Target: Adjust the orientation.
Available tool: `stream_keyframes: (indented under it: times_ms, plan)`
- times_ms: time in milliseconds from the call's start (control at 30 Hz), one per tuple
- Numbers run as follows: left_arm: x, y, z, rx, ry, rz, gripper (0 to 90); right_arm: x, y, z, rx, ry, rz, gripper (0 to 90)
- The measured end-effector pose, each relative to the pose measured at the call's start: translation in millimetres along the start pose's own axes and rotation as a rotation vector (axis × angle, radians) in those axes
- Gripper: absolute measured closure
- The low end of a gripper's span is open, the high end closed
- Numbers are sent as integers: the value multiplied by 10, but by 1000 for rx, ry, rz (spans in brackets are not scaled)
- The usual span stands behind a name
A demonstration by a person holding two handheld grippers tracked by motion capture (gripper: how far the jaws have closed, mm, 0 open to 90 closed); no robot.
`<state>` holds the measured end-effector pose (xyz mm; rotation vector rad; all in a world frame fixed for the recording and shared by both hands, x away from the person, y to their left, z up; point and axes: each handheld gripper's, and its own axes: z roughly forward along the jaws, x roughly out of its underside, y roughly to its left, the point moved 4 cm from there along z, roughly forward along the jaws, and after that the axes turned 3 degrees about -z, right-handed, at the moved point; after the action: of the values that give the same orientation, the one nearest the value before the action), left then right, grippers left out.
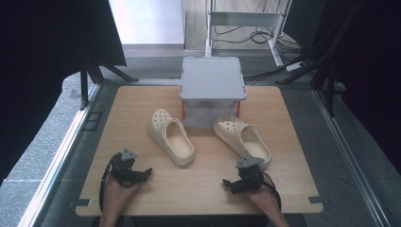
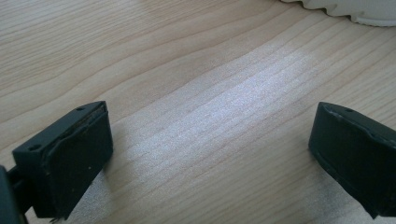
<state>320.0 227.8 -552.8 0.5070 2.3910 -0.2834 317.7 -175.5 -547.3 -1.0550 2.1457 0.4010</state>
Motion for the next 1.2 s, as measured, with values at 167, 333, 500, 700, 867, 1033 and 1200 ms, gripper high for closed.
stream_keyframes:
  times_ms: [167,333,500,700,867,1033,1200]
  plan:
    - [0,0,0,0,0,0,0,-26,14,-2,-18,58,-12,9]
    - [0,0,0,0,0,0,0,-95,2,-45,-57,50,-4,0]
    - [0,0,0,0,0,1,0,-189,-29,-84,-79,12,0,0]
    - [0,1,0,0,0,1,0,-414,-73,-107,-175,-42,31,0]
    - [0,0,0,0,0,0,0,-533,-110,-83,-179,-51,34,0]
    - [0,0,0,0,0,1,0,-708,-137,-31,-182,-65,29,0]
    - [0,0,0,0,1,0,0,-905,-133,49,-222,-86,23,0]
